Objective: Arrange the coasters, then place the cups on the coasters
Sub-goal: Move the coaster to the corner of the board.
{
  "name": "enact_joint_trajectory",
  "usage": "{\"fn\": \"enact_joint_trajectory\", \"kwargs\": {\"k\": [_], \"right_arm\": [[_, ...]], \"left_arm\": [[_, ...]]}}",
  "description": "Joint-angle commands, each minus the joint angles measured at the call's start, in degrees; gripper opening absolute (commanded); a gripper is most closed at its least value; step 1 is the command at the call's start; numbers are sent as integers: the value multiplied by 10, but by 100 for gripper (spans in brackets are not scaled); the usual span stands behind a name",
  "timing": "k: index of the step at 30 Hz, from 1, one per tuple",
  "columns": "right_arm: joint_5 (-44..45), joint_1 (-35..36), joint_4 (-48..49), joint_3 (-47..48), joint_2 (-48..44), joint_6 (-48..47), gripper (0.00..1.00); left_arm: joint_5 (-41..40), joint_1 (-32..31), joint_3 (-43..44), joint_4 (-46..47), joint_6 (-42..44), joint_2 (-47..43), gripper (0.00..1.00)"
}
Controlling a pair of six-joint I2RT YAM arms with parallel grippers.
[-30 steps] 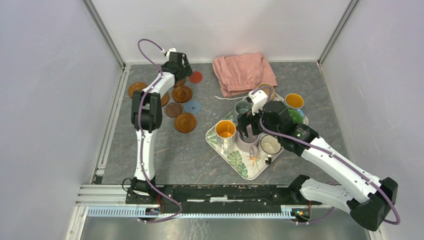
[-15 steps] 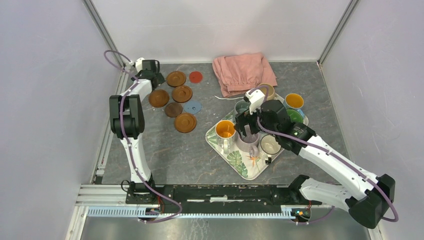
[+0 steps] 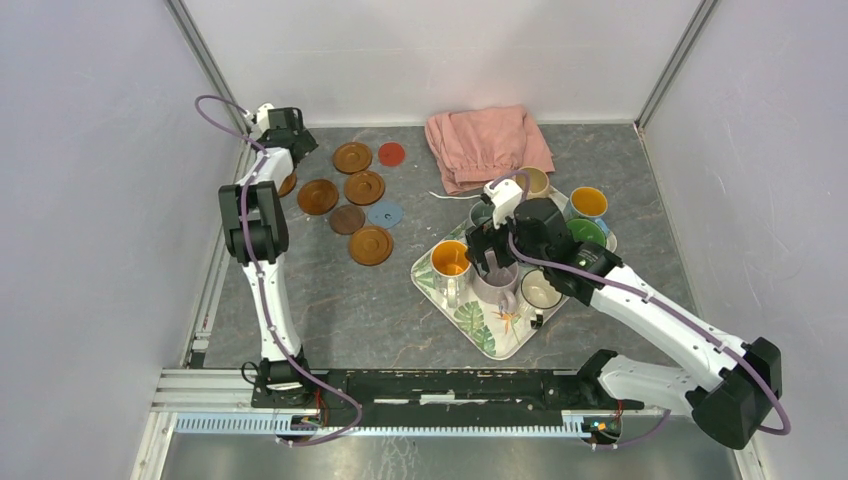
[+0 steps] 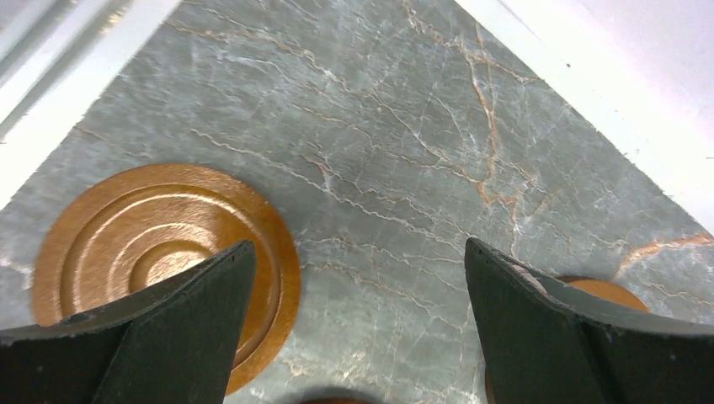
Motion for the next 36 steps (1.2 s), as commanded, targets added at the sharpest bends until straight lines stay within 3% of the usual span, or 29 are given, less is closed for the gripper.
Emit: {"fn": "enact_joint_trajectory", "kwargs": {"k": [1,11,20,36], "right_arm": [[12,-2,22,10,14,-8,98],[14,-2,20,21,34,-8,98],[8,-1,25,18,28,-7,98],[18,-3,17,14,22,-12,98]], "left_arm": [[40,2,57,-21,-24,42,100],[28,1,40,4,-14,16,100],[-51,2,-59,33,-32,-71,100],[20,2,-20,6,-76,-3,100]]}}
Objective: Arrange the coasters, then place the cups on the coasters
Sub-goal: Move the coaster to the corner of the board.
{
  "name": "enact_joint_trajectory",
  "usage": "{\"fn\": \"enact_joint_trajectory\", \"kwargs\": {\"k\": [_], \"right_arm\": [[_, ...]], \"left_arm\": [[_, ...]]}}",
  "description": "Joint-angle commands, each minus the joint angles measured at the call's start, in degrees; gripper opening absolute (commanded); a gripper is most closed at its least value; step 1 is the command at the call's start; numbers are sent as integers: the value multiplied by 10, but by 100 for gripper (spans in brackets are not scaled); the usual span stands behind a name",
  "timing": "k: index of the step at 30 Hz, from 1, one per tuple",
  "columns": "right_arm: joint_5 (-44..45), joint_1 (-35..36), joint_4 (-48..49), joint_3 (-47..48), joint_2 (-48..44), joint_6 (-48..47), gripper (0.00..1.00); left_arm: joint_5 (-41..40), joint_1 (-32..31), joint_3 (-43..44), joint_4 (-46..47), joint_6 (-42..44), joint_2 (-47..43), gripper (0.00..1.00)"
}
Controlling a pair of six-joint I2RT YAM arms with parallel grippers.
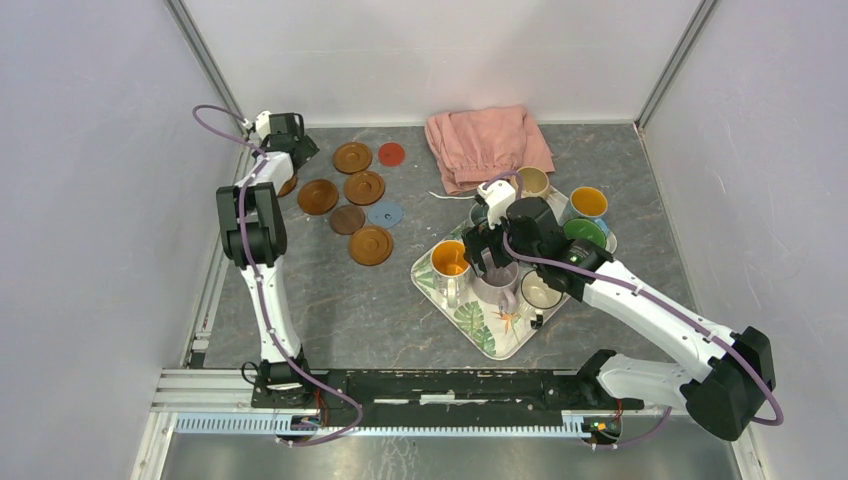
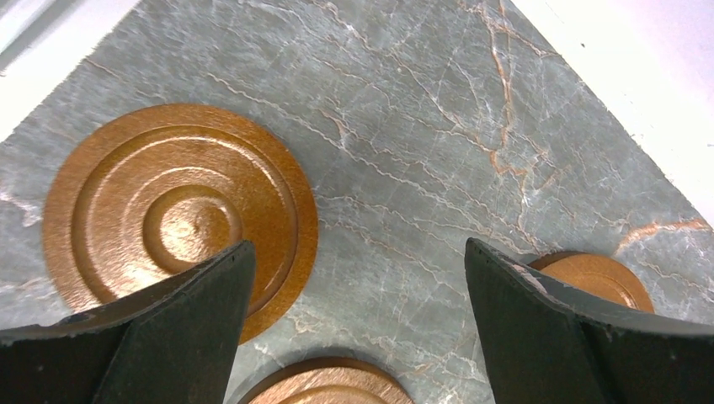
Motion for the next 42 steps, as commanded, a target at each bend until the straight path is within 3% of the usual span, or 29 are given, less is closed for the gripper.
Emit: {"fn": "enact_joint_trajectory", "kwargs": {"k": [1,12,31,42], "right_arm": [[14,-2,12,14,-11,-8,98],[22,-2,9,16,-4,-8,98],[32,-3,-7,35,18,-13,98],[24,-3,-9,43,17,-9,98]], "left_arm": [[22,2,40,0,-34,34,100],[97,-6,129,-5,-31,100,100],[154,-22,301,-13,-31,216,100],[145,-30,277,13,-3,142,100]]}}
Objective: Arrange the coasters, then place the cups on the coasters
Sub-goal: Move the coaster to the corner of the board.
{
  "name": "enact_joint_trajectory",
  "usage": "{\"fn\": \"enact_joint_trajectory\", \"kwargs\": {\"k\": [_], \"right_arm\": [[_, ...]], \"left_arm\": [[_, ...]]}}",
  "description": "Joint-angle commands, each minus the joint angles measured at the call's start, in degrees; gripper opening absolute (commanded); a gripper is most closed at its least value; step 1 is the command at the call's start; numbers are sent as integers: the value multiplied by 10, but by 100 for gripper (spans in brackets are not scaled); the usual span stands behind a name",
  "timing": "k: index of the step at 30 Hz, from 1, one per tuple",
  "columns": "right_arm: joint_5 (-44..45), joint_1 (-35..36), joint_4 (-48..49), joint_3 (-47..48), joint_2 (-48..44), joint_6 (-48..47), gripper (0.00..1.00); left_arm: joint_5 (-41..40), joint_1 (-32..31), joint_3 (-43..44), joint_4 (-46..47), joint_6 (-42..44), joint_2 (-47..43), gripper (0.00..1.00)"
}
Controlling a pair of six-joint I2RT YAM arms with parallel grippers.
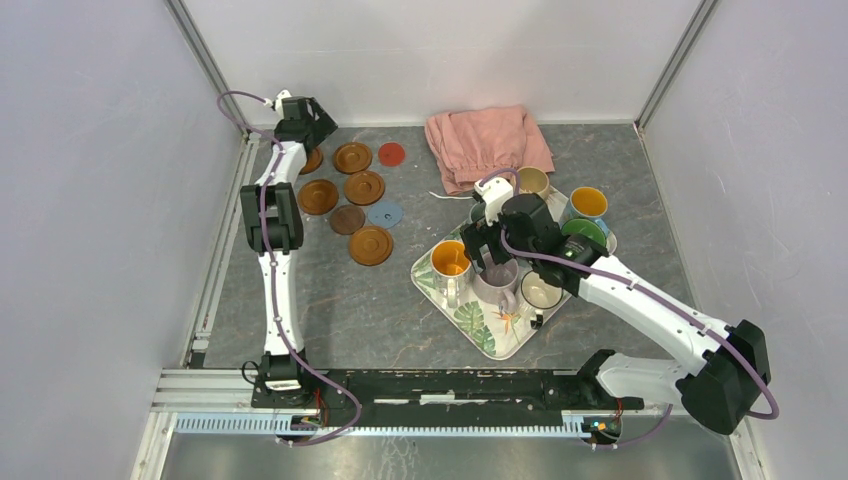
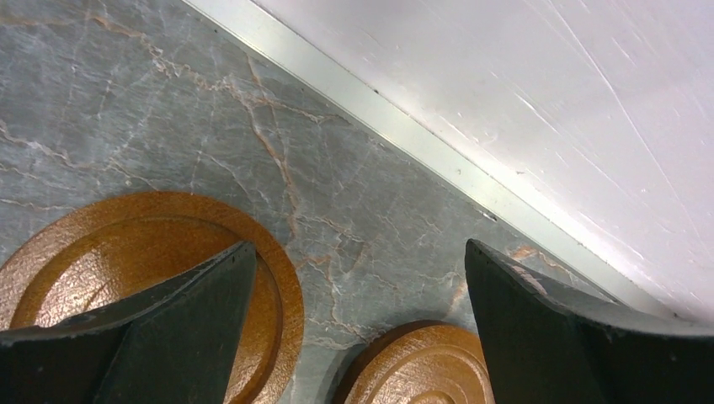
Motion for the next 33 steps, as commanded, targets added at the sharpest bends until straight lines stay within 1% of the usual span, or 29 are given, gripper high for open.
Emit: {"fn": "enact_joint_trajectory", "kwargs": {"k": [1,6,8,12,16,18,20,24,29,33], "right_arm": [[1,-3,3,24,-6,-4,98],[1,-3,5,18,-21,-1,98],[3,-3,5,14,-26,1,98],[3,-3,7,6,-36,4,98],[1,-3,11,0,-45,7,98],[-3,-3,16,-4,-50,7,98],[-4,-3,18,-7,-54,6,98],[-6,-4,17,-9,-59,3,98],[-9,-3,24,-16,-62,2,98],[-11,-3,26,-17,-60,3,98]], "left_arm": [[2,-10,-20,16,14,-66,100],[2,-23,-58,19,29,-106,100],[4,-27,-87,27,28,-125,100],[-8,-69,-147,25,26,-169,100],[-49,-95,-248,38,0,-226,100],[-56,-104,-301,43,-9,-249,100],[-66,-113,-340,46,-10,-270,100],[-62,-123,-408,65,-12,-305,100],[-52,-141,-450,74,-2,-324,100],[-37,-158,-446,77,16,-314,100]]}}
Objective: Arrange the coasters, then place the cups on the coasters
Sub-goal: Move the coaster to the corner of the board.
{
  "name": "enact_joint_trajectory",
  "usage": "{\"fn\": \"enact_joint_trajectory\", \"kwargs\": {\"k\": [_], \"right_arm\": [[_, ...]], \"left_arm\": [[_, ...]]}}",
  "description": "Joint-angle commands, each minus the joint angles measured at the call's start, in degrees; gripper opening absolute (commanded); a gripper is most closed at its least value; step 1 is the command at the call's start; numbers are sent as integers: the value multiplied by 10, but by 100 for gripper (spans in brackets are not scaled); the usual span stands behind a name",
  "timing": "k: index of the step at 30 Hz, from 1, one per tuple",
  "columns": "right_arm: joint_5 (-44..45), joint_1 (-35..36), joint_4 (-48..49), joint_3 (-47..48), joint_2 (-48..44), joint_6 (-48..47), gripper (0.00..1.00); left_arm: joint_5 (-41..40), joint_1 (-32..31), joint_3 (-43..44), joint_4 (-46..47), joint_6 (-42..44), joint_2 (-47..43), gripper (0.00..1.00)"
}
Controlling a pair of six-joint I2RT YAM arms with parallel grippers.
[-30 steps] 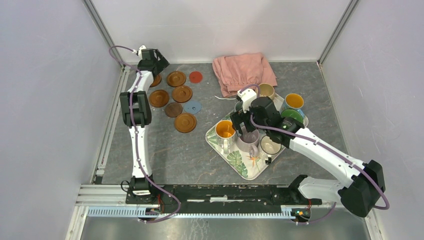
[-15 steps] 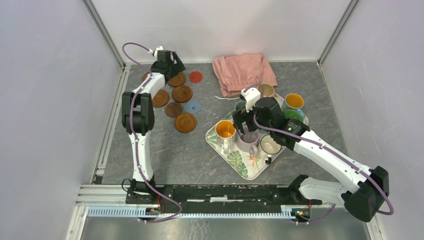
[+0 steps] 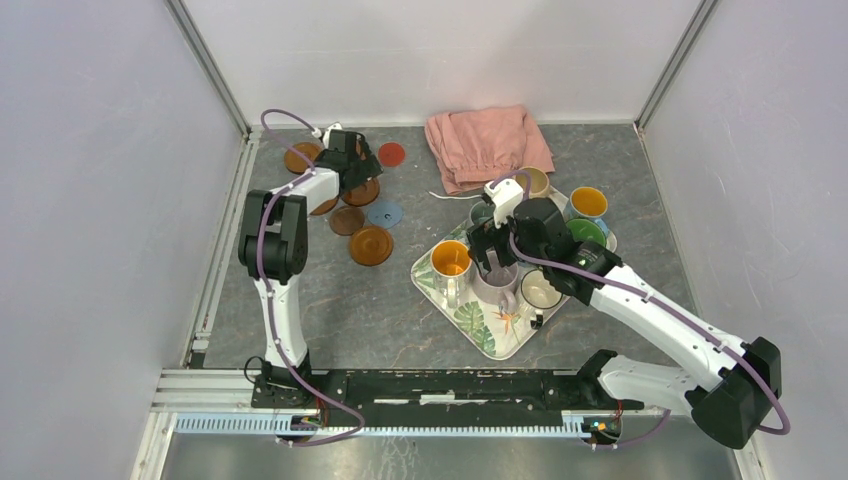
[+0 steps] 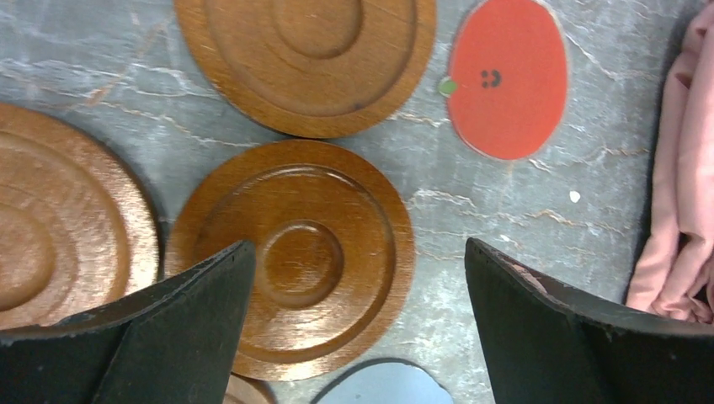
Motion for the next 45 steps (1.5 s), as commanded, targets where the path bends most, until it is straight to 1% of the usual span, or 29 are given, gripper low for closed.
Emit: {"fn": "enact_joint_trajectory", "kwargs": {"k": [1,12,18,24,29,39,45], "right_arm": [[-7,-2,26,-1,-12,1,98],[-2,-2,22,-5,-18,0,98],[1,-3,24,-11,-22,5,98],[6,-1,23,-16,-27,6,98],[10,-3,18,-16,-31,7,98],[9,-2,20,-18,-33,11,98],[9,-2,18,-16,-32,9,98]], "left_arm": [[9,-25,6,27,18,-22,100],[15,-74,1,15,24,-19,100],[27,-98,-6,15,10,-13,100],[42,-110,-28,33,-1,-15,100],[59,-118,-12,37,-6,0,100],[50,-147,-11,33,-16,-1,100],[52,-149,-16,32,-21,-10,100]]}}
